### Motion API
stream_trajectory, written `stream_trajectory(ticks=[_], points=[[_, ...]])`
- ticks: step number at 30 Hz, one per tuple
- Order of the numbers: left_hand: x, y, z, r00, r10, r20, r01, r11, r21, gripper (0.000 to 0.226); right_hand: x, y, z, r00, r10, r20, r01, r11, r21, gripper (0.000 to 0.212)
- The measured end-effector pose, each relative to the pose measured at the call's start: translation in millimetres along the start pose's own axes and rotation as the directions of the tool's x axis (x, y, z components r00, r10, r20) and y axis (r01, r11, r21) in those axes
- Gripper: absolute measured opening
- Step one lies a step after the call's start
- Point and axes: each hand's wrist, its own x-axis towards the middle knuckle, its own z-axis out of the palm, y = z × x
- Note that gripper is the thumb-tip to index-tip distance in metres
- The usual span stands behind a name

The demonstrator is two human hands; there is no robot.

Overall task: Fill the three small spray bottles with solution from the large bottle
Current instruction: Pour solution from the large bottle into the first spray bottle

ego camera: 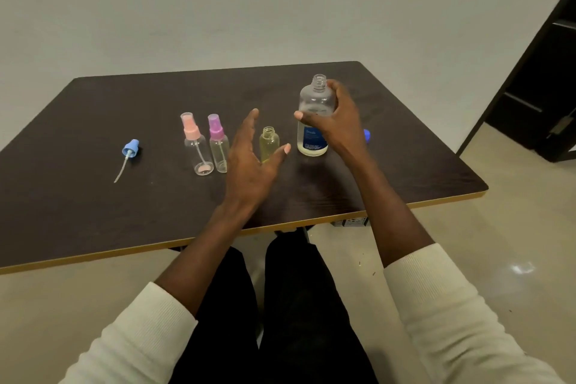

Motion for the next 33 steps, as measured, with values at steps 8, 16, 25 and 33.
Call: stream_trajectory(ticks=[8, 16, 25, 33], points=[[2, -13, 2, 0.988, -0.131, 0.084, 0.128, 0.991, 0.036, 0.066, 2, -1, 4, 0.994, -0.034, -0.1, 0.032, 0.999, -0.021, 0.067], [-1, -15, -3, 0.977, -0.191, 0.096, 0.198, 0.978, -0.072, 0.044, -15, -11, -1, 0.993, -0.112, -0.031, 0.11, 0.991, -0.072, 0.063], [-6, -9, -6, 0.993, -0.109, 0.043, 0.114, 0.987, -0.113, 0.045, -40, -49, -25, 0.96, -0.155, 0.231, 0.24, 0.882, -0.405, 0.066], [-7, -7, -6, 0.998, -0.064, 0.022, 0.066, 0.994, -0.09, 0.042, -36, -40, -21, 0.907, -0.211, 0.365, 0.387, 0.759, -0.523, 0.067]])
